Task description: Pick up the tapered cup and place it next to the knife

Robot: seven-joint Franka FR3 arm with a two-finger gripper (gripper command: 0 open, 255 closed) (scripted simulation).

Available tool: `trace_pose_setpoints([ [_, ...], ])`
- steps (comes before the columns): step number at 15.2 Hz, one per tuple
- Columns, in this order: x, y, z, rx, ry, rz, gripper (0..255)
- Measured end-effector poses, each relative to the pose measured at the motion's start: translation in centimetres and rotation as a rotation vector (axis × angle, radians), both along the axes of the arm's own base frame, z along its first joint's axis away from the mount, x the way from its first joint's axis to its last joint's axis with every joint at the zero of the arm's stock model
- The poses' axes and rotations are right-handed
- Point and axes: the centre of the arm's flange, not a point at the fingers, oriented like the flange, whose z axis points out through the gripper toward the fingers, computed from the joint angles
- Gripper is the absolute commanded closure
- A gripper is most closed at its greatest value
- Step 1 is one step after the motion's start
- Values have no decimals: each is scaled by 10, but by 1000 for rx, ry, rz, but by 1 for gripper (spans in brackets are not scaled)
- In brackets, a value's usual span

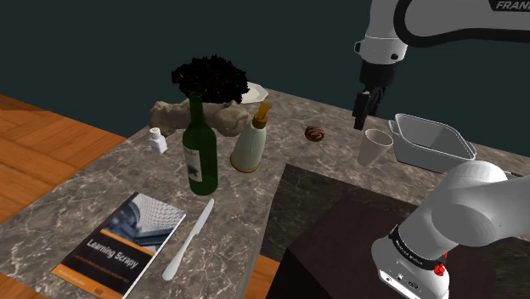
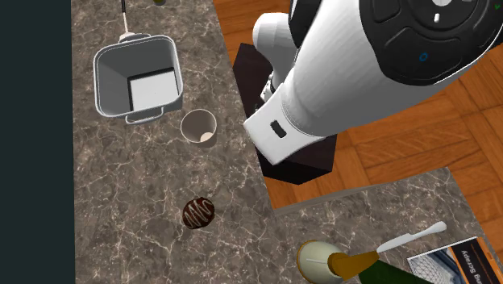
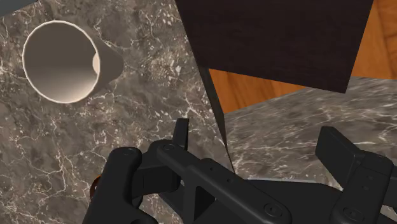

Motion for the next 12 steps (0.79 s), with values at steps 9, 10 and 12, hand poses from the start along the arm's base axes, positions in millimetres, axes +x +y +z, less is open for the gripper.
trace_pose_setpoints([
  [9, -18, -71, -50, -10, -38, 50, 0],
  [10, -19, -80, -58, -11, -44, 58, 0],
  [12, -24, -105, -74, -13, -54, 72, 0],
])
